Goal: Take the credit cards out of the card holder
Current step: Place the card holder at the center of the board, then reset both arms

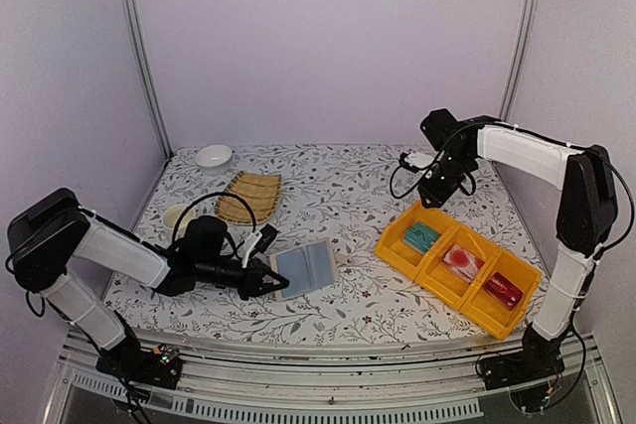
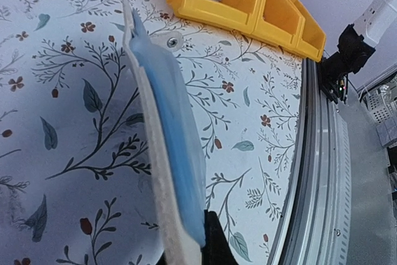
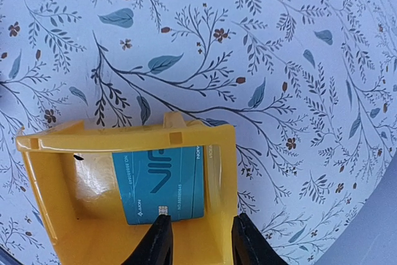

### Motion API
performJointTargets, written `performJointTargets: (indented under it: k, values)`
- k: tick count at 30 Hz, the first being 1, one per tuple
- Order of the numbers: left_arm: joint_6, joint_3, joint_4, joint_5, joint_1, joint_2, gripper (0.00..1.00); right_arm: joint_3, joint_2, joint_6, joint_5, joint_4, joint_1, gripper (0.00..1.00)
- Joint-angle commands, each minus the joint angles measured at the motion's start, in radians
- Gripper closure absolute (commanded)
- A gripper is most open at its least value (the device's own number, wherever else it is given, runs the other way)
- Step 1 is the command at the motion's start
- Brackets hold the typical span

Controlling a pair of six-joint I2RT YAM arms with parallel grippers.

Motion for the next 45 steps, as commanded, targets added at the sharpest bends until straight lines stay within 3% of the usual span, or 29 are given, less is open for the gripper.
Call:
performJointTargets:
  k: [1,5,7,9,10,11,12,14,17,18,25,29,32,34,37,40,45]
  values:
    - [-0.039,0.013,-0.038,0.027,0.016,0.027,1.0,0.039,-0.11,0.02,-0.023,0.073,0.023,0.65]
    - [-0.06,0.086,-0.182,0.003,0.047,0.106,1.0,-0.02,-0.243,0.041,-0.122,0.23,0.024,0.64]
    - [-0.065,0.144,-0.255,-0.003,0.063,0.161,0.92,-0.068,-0.311,0.053,-0.163,0.321,0.024,0.63]
    - [-0.064,0.216,-0.34,-0.027,0.066,0.212,0.64,-0.113,-0.367,0.071,-0.194,0.404,0.024,0.61]
    - [-0.062,0.249,-0.384,-0.049,0.067,0.228,0.24,-0.135,-0.391,0.085,-0.203,0.441,0.024,0.58]
    - [-0.056,0.275,-0.42,-0.073,0.066,0.23,0.06,-0.161,-0.416,0.098,-0.205,0.475,0.024,0.53]
    - [-0.049,0.288,-0.445,-0.105,0.066,0.22,0.02,-0.183,-0.438,0.118,-0.204,0.507,0.022,0.49]
    - [-0.033,0.294,-0.481,-0.194,0.066,0.16,0.02,-0.228,-0.482,0.15,-0.176,0.575,0.014,0.36]
    - [0.008,0.301,-0.538,-0.335,0.054,0.024,0.01,-0.311,-0.548,0.232,-0.146,0.66,-0.043,0.03]
    - [0.023,0.302,-0.55,-0.406,0.043,-0.051,0.02,-0.346,-0.574,0.265,-0.136,0.689,-0.072,0.01]
    - [0.082,0.275,-0.52,-0.701,0.014,-0.384,0.02,-0.534,-0.726,0.416,-0.145,0.811,-0.247,0.01]
    - [0.071,0.285,-0.562,-0.975,0.031,-0.539,0.02,-0.628,-0.809,0.454,-0.108,0.864,-0.323,0.01]
    - [0.074,0.249,-0.547,-1.144,0.116,-0.631,0.01,-0.74,-0.873,0.458,-0.018,0.949,-0.373,0.01]
    - [0.057,0.222,-0.525,-1.18,0.209,-0.645,0.02,-0.834,-0.918,0.464,0.106,1.027,-0.395,0.01]
    - [-0.071,0.202,-0.536,-1.194,0.336,-0.62,0.02,-0.986,-0.993,0.459,0.173,1.179,-0.422,0.01]
    - [-0.056,0.066,-0.307,-1.326,0.36,-0.629,0.01,-1.144,-1.059,0.425,0.185,1.345,-0.423,0.01]
    - [0.183,-0.178,0.226,-1.421,0.361,-0.584,0.01,-1.321,-1.023,0.43,0.218,1.562,-0.423,0.01]
